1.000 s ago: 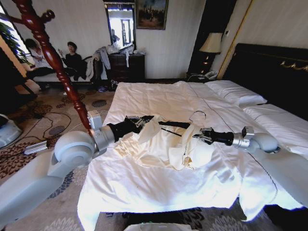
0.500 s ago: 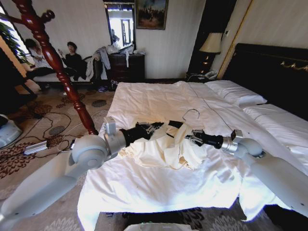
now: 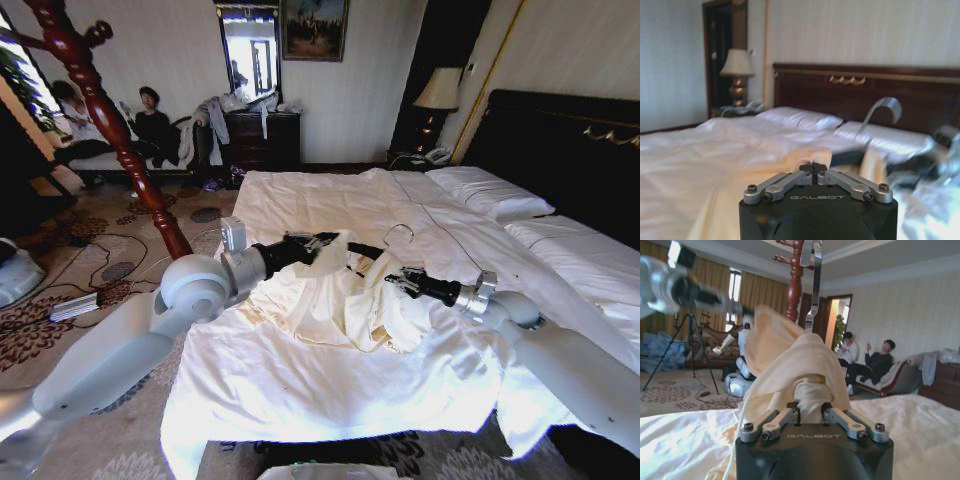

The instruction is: Pick up the clothes from the bed and hang them on the clothes hanger.

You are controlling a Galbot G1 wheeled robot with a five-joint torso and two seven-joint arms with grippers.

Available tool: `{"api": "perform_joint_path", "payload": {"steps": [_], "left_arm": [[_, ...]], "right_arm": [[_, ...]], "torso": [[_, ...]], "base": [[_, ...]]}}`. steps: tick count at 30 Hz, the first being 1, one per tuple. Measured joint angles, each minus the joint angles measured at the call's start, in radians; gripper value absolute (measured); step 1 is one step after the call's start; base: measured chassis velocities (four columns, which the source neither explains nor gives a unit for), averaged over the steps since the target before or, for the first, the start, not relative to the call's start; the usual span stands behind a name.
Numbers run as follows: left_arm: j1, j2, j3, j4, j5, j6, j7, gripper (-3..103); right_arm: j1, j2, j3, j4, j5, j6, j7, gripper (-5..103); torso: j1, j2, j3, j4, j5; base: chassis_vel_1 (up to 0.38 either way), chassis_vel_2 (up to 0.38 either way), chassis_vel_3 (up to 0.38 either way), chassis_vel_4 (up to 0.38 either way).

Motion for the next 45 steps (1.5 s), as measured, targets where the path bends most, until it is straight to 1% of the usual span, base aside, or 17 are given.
{"api": "perform_joint_path", "payload": {"steps": [5, 8, 10, 11, 13, 16, 17, 19, 21, 23, 26, 27, 32, 35, 36, 40, 45], "left_arm": [[0.053, 0.008, 0.046, -0.020, 0.071, 0.001, 0.012, 0], [0.064, 0.015, 0.049, -0.028, 0.085, 0.002, 0.014, 0], [0.068, 0.020, 0.023, -0.027, 0.093, 0.004, 0.017, 0], [0.068, 0.020, 0.023, -0.027, 0.093, 0.004, 0.017, 0], [0.067, 0.027, -0.014, -0.015, 0.093, 0.004, 0.017, 0], [0.066, 0.056, -0.036, 0.014, 0.137, 0.005, 0.033, 0], [0.066, 0.056, -0.036, 0.014, 0.137, 0.005, 0.033, 0], [0.078, 0.079, -0.041, 0.023, 0.177, 0.012, 0.038, 0], [0.096, 0.090, -0.052, 0.017, 0.185, 0.020, 0.038, 0], [0.105, 0.093, -0.059, 0.006, 0.181, 0.021, 0.038, 0], [0.113, 0.094, -0.062, -0.039, 0.141, 0.016, 0.036, 0], [0.113, 0.094, -0.062, -0.039, 0.141, 0.016, 0.036, 0], [0.086, 0.066, -0.046, -0.076, 0.079, -0.014, 0.034, 0], [0.045, 0.029, -0.026, -0.064, 0.058, -0.037, 0.032, 0], [0.045, 0.029, -0.026, -0.064, 0.058, -0.037, 0.032, 0], [-0.026, -0.012, 0.013, -0.020, 0.049, -0.037, 0.032, 0], [-0.066, -0.016, 0.030, 0.004, 0.051, -0.022, 0.031, 0]], "right_arm": [[0.018, -0.008, 0.013, 0.004, 0.033, 0.002, -0.014, 15], [0.016, -0.014, 0.016, 0.005, 0.034, 0.004, -0.029, 15], [0.007, -0.020, 0.023, 0.002, 0.023, 0.007, -0.056, 15], [0.007, -0.020, 0.023, 0.002, 0.023, 0.007, -0.056, 15], [-0.004, -0.025, 0.026, -0.005, 0.009, 0.015, -0.086, 15], [-0.009, -0.027, 0.030, -0.020, -0.011, 0.026, -0.127, 15], [-0.009, -0.027, 0.030, -0.020, -0.011, 0.026, -0.127, 15], [-0.005, -0.030, 0.035, -0.031, -0.016, 0.031, -0.139, 15], [-0.003, -0.035, 0.038, -0.035, -0.016, 0.032, -0.131, 15], [-0.003, -0.037, 0.040, -0.034, -0.016, 0.032, -0.119, 15], [-0.010, -0.038, 0.040, -0.022, -0.014, 0.029, -0.081, 15], [-0.010, -0.038, 0.040, -0.022, -0.014, 0.029, -0.081, 15], [-0.020, -0.024, 0.024, -0.003, -0.014, 0.020, -0.050, 15], [-0.026, -0.006, 0.004, 0.008, -0.018, 0.013, -0.045, 15], [-0.026, -0.006, 0.004, 0.008, -0.018, 0.013, -0.045, 15], [-0.026, 0.023, -0.032, 0.014, -0.051, 0.010, -0.046, 15], [-0.026, 0.034, -0.038, -0.010, -0.108, 0.021, -0.063, 15]], "torso": [[0.000, 0.000, 0.000, -0.0001, 0.0000], [0.000, 0.000, 0.000, -0.0001, 0.0000], [0.000, 0.000, 0.000, -0.0001, 0.0000], [0.000, 0.000, 0.000, -0.0001, 0.0000], [0.000, 0.000, 0.000, -0.0003, 0.0001], [0.000, 0.000, 0.000, -0.0002, 0.0002], [0.000, 0.000, 0.000, -0.0002, 0.0002], [0.000, 0.000, 0.000, 0.0000, 0.0002], [0.000, 0.000, 0.000, 0.0000, 0.0000], [0.000, 0.000, 0.000, 0.0000, 0.0000], [0.000, 0.000, 0.000, -0.0001, 0.0002], [0.000, 0.000, 0.000, -0.0001, 0.0002], [0.000, 0.000, 0.000, 0.0000, 0.0001], [0.000, 0.000, 0.000, -0.0002, 0.0002], [0.000, 0.000, 0.000, -0.0002, 0.0002], [0.000, 0.000, 0.000, -0.0001, 0.0002], [0.000, 0.000, 0.000, -0.0002, 0.0002]], "base": [[0.000, 0.000, 0.000, 0.000], [0.000, 0.000, 0.000, 0.000], [0.000, 0.000, 0.000, 0.000], [0.000, 0.000, 0.000, 0.000], [0.000, 0.000, 0.000, 0.000], [0.000, 0.000, 0.000, 0.000], [0.000, 0.000, 0.000, 0.000], [0.000, 0.000, 0.000, 0.000], [0.000, 0.000, 0.000, 0.000], [0.000, 0.000, 0.000, 0.000], [0.000, 0.000, 0.000, 0.000], [0.000, 0.000, 0.000, 0.000], [0.000, 0.000, 0.000, 0.000], [0.000, 0.000, 0.000, 0.000], [0.000, 0.000, 0.000, 0.000], [0.000, 0.000, 0.000, 0.000], [0.000, 0.000, 0.000, 0.000]]}}
